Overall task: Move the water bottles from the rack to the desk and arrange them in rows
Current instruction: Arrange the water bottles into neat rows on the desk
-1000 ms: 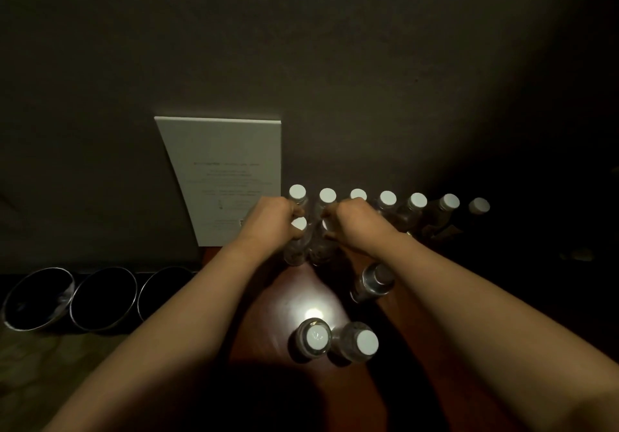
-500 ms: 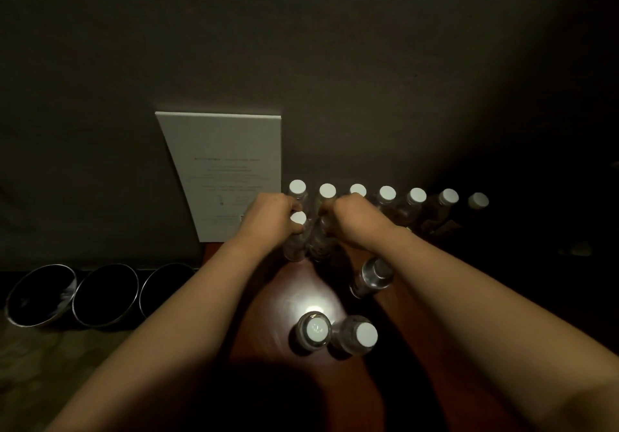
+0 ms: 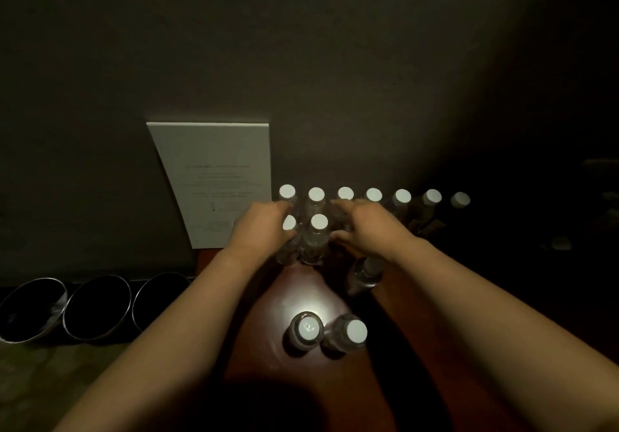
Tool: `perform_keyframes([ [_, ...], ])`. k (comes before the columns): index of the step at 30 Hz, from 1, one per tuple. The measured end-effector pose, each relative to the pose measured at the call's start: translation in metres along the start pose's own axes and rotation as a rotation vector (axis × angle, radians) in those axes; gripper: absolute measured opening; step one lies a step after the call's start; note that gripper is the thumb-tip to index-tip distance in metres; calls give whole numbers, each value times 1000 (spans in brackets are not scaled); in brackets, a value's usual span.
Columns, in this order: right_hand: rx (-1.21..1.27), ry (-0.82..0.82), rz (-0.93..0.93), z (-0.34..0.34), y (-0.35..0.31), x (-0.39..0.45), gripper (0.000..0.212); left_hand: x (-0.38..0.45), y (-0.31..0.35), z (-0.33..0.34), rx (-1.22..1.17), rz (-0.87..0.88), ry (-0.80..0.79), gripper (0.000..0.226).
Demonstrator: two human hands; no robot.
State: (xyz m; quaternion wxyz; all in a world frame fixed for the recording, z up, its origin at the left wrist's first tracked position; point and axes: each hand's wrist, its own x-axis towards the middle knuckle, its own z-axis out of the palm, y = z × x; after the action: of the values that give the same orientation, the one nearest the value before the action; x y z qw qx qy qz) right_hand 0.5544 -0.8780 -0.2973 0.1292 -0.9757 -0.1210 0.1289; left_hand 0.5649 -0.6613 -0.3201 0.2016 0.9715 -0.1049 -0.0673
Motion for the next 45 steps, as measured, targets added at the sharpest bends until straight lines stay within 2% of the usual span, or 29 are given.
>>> perform_keyframes([
  [3, -62, -5, 26, -6, 13, -22, 45, -13, 7, -4, -14, 10, 48, 51],
  [7, -110, -92, 59, -5, 19, -46, 39, -40, 21, -8, 6, -26, 33, 44],
  [11, -130, -133, 111, 3, 15, -60, 38, -77, 33, -8, 15, 22, -152, 31],
  [15, -68, -167, 101, 11, 17, -64, 32, -106, 37, -3, -3, 20, -343, 42],
  [19, -27, -170, 92, 13, 18, -62, 24, -121, 44, 2, 59, 73, -412, 49],
  [24, -42, -141, 61, 9, 15, -54, 25, -127, 50, 6, 118, 136, -396, 29],
  [29, -53, -99, 22, -2, 10, -32, 22, -124, 48, 12, 151, 148, -387, 33],
  [45, -28, -38, 80, 0, 6, 9, 21, -118, 44, 16, 133, 172, -391, 31],
])
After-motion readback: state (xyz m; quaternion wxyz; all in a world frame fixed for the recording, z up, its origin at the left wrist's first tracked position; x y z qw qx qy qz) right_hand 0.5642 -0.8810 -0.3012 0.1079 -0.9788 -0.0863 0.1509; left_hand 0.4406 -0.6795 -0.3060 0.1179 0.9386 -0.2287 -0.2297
